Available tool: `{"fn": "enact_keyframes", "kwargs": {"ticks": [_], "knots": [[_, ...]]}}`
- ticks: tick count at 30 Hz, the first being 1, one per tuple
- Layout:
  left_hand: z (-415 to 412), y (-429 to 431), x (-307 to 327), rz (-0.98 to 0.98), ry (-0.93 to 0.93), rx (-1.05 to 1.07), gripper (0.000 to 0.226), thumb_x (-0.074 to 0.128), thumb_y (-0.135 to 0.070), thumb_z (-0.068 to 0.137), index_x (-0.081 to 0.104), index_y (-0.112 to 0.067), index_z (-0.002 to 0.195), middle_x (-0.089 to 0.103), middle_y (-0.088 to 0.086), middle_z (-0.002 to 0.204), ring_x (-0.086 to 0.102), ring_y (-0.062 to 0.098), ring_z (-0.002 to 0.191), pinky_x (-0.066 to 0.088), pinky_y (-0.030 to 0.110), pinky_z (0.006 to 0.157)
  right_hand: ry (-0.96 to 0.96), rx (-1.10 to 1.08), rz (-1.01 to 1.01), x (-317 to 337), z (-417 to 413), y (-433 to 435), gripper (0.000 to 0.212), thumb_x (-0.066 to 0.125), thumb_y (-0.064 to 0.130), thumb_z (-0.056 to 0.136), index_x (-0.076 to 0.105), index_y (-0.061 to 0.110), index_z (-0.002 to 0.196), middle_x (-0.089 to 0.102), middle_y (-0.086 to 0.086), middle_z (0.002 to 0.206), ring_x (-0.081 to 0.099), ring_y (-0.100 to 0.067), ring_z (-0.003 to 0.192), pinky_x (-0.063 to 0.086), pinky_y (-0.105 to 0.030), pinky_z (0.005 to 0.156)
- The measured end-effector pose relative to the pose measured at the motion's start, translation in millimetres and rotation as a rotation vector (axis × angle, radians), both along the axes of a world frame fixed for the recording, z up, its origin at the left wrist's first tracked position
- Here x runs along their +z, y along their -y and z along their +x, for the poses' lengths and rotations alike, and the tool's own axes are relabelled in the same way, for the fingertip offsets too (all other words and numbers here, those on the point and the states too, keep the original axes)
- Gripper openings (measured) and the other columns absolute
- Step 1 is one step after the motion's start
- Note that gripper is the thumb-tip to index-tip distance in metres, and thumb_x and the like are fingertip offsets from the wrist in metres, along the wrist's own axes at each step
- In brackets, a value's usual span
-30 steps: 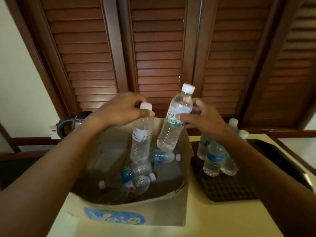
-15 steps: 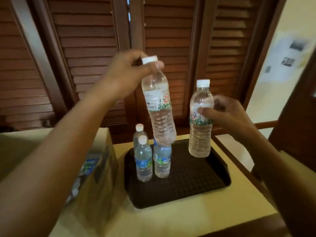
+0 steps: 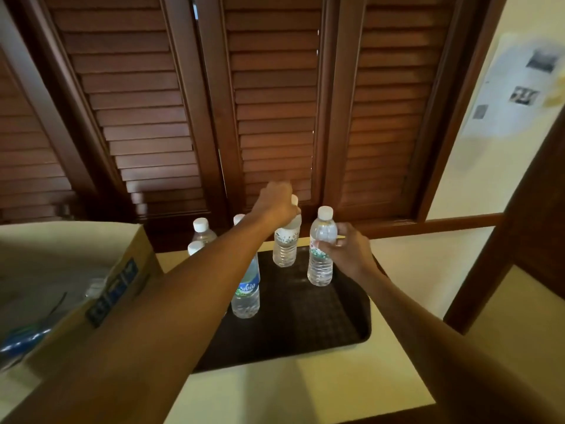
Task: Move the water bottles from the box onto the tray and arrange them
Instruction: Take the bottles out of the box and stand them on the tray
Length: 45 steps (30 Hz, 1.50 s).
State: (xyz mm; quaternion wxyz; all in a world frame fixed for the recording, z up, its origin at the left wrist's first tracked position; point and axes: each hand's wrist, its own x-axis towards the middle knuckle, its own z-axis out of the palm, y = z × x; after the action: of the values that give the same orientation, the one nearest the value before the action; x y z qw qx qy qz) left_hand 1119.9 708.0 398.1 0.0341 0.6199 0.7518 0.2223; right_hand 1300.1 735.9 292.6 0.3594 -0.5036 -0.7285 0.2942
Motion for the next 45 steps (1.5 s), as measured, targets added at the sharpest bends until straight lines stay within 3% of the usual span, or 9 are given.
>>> {"fn": "enact_keyframes", "kwargs": {"ticks": [6,11,16,23,27,30,34,40,45], "knots": [[-14.2,-14.1,-7.9,-0.152,-0.231,0.039,0.035,0.075,-0.018,0.086,0.066,-0.010,0.119,0.066,0.011,0.114,0.066,0.029,0.100,0.058,0.042,0.085,0.000,0.081,-0.062,-8.9,-10.5,-7.4,0.068,0.083,0.028,0.083,0.048,0.020,0.140,0.064,0.001,0.132,0.062,-0.021,0.121,0.050,-0.034,0.096],[-27.9,-20.5,-0.7,-0.191,-0.243,0.010,0.030,0.075,-0.019,0.085,0.070,-0.010,0.113,0.069,0.010,0.108,0.067,0.027,0.094,0.058,0.039,0.082,-0.025,0.100,-0.090,-7.9,-22.3,-15.2,0.070,0.082,0.023,0.084,0.044,0.020,0.143,0.064,-0.002,0.134,0.061,-0.024,0.124,0.049,-0.036,0.098],[-36.2,-20.3,0.4,-0.214,-0.201,-0.013,0.022,0.076,-0.022,0.084,0.074,-0.009,0.102,0.072,0.007,0.099,0.066,0.021,0.082,0.051,0.029,0.065,-0.024,0.102,-0.124,-7.7,-35.9,-22.7,0.069,0.082,0.023,0.085,0.044,0.022,0.142,0.065,-0.001,0.130,0.062,-0.025,0.122,0.049,-0.037,0.097],[-43.1,0.5,-0.2,-0.147,-0.151,-0.055,0.062,0.076,-0.048,0.082,0.058,-0.021,0.134,0.059,0.007,0.134,0.056,0.028,0.120,0.049,0.046,0.098,-0.114,-0.004,-0.074,25.1,-42.2,-0.7,0.087,0.082,0.030,0.084,0.032,0.022,0.154,0.049,-0.002,0.153,0.046,-0.026,0.141,0.041,-0.043,0.109],[-60.8,44.2,28.2,0.050,-0.140,-0.026,0.063,0.071,-0.049,0.085,0.053,-0.024,0.140,0.056,0.007,0.135,0.054,0.026,0.123,0.047,0.047,0.101,-0.230,-0.001,0.244,66.1,-54.6,28.6,0.053,0.078,0.034,0.086,0.056,0.031,0.134,0.056,0.009,0.136,0.053,-0.011,0.126,0.048,-0.038,0.105],[-91.4,94.1,55.0,0.190,-0.094,0.032,0.051,0.071,-0.045,0.086,0.056,-0.026,0.131,0.059,0.001,0.120,0.059,0.019,0.107,0.053,0.036,0.088,-0.304,0.142,0.337,99.7,-82.4,52.4,0.029,0.073,0.032,0.089,0.068,0.031,0.117,0.062,0.013,0.121,0.059,0.000,0.113,0.050,-0.028,0.101],[-160.8,174.7,86.8,0.234,-0.017,0.133,0.046,0.070,-0.043,0.089,0.055,-0.026,0.129,0.061,-0.006,0.107,0.058,0.005,0.088,0.044,0.018,0.069,-0.314,0.360,0.395,129.7,-148.8,88.8,0.020,0.072,0.026,0.092,0.071,0.025,0.112,0.068,0.012,0.115,0.064,0.002,0.110,0.053,-0.023,0.097],[-287.1,275.1,74.2,-0.038,-0.038,0.302,0.047,0.073,-0.048,0.085,0.055,-0.029,0.124,0.066,-0.007,0.104,0.061,0.013,0.096,0.052,0.034,0.082,-0.009,0.766,0.429,142.1,-292.1,141.3,0.021,0.071,0.029,0.089,0.071,0.030,0.110,0.071,0.011,0.108,0.067,-0.004,0.099,0.058,-0.033,0.087],[-375.7,303.2,20.3,-0.563,-0.168,0.326,0.066,0.073,-0.049,0.084,0.047,-0.029,0.141,0.058,-0.002,0.135,0.057,0.023,0.120,0.045,0.036,0.102,0.716,0.967,0.407,115.4,-428.2,169.8,0.033,0.070,0.026,0.089,0.066,0.026,0.122,0.064,0.004,0.121,0.060,-0.018,0.111,0.049,-0.030,0.086]]}}
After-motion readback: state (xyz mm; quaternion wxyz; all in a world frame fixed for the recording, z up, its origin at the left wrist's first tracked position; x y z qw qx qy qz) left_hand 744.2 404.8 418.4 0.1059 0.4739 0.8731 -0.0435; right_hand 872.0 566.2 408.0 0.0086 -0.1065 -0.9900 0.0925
